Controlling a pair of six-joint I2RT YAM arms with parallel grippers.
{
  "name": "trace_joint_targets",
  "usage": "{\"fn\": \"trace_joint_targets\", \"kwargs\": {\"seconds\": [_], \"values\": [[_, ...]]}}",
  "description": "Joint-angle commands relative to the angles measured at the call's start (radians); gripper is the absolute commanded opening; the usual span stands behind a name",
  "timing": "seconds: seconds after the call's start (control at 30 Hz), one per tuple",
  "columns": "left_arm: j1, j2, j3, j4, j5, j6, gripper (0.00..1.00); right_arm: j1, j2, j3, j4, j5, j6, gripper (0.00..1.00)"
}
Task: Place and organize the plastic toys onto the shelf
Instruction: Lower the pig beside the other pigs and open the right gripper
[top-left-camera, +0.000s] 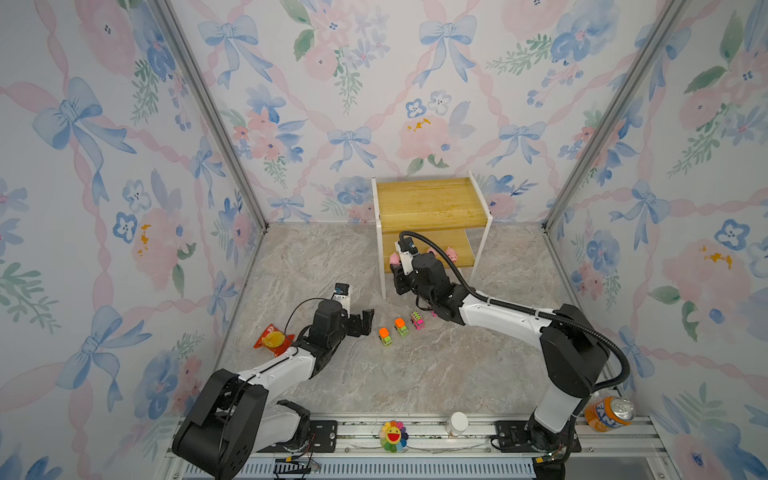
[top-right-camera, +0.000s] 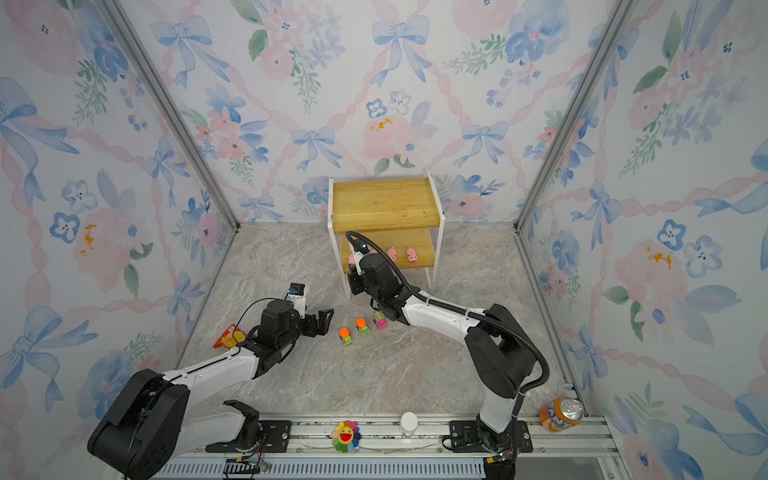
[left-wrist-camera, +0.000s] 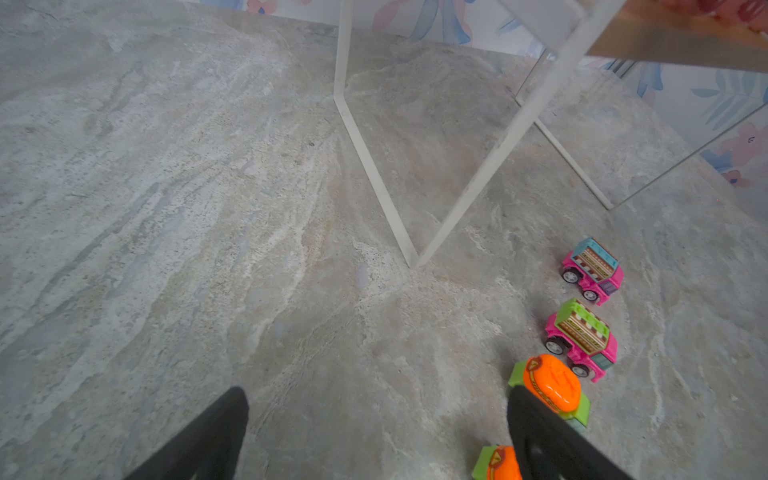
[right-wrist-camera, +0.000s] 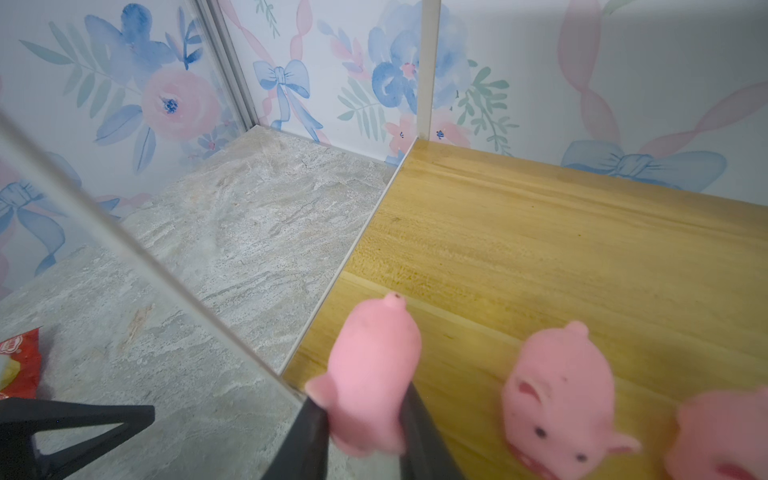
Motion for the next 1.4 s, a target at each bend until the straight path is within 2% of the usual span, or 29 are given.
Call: {"fn": "trace_joint_targets", "kwargs": {"seconds": [0.0,1.37], "values": [[0.008,-0.006,0.010,-0.012,-0.009,0.024,0.98,-0.002,0.013,0.034,0.025,0.018,-0.001,0.29],[0.012,0.013,0.023,-0.020,-0.017,0.031,0.98,-0.027,0.085,0.068,0.023,0.006,-0.007,0.32]]}}
